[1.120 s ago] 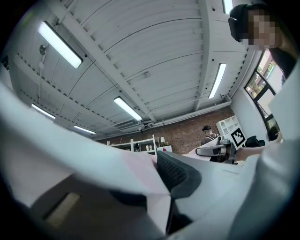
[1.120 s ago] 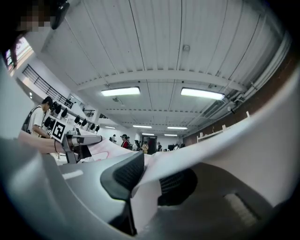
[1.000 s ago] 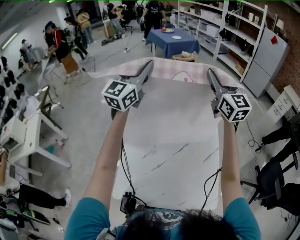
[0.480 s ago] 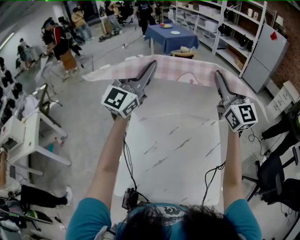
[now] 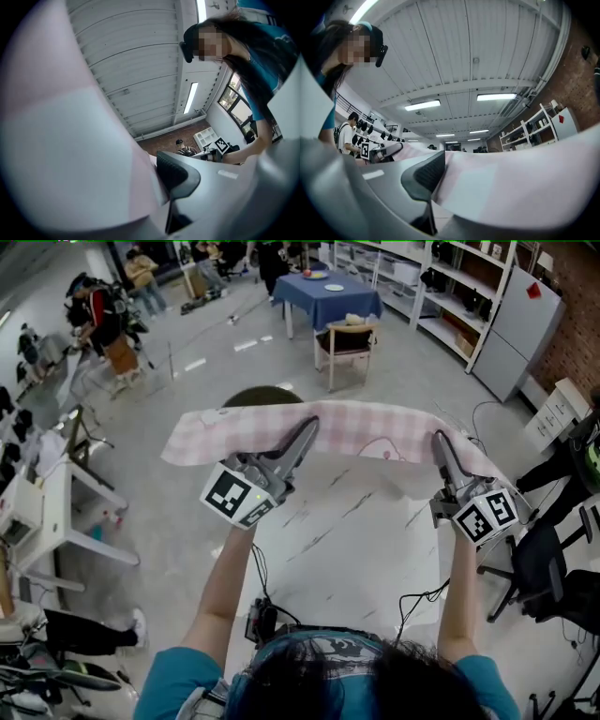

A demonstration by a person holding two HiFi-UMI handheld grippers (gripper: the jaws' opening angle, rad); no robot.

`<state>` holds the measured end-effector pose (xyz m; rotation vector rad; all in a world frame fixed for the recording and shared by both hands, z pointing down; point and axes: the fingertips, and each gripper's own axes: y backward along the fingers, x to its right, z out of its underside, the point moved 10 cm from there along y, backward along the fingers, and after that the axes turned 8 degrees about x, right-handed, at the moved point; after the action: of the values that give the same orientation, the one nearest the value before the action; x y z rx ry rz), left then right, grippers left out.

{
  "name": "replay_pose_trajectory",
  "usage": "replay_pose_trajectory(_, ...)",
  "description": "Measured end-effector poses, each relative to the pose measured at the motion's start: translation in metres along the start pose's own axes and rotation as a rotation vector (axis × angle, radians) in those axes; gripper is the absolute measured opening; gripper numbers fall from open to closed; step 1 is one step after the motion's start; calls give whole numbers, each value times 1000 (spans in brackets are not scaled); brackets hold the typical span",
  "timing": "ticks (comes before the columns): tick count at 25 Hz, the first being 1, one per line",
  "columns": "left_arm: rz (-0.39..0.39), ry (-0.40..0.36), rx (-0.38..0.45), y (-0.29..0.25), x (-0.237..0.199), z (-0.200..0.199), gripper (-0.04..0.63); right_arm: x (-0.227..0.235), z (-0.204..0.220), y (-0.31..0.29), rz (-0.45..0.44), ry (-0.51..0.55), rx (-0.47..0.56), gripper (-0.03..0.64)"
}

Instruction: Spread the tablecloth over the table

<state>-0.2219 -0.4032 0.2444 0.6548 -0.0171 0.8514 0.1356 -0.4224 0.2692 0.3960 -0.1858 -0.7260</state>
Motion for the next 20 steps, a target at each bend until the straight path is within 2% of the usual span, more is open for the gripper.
replay_pose_trajectory(5,-86,70,-135,-6,-2,2,81,6,1,-2,20,-93,-75,69)
replay_pose_trajectory(7,-122,120,-186,-5,-2,7,83,6,1,-1,24,-119,-100,69)
replay_pose_trajectory(9,-156,195,-207,22,3,16,83,-12,14,7,26,-129,-123,69)
replay_pose_trajectory(13,-224,312,-215,113,25,36,83,-73,59,34,17,-138,-164,67)
replay_pose_trajectory(20,-335,475,-297,157,49,60,84,-90,82,53,32,-254,-259,58)
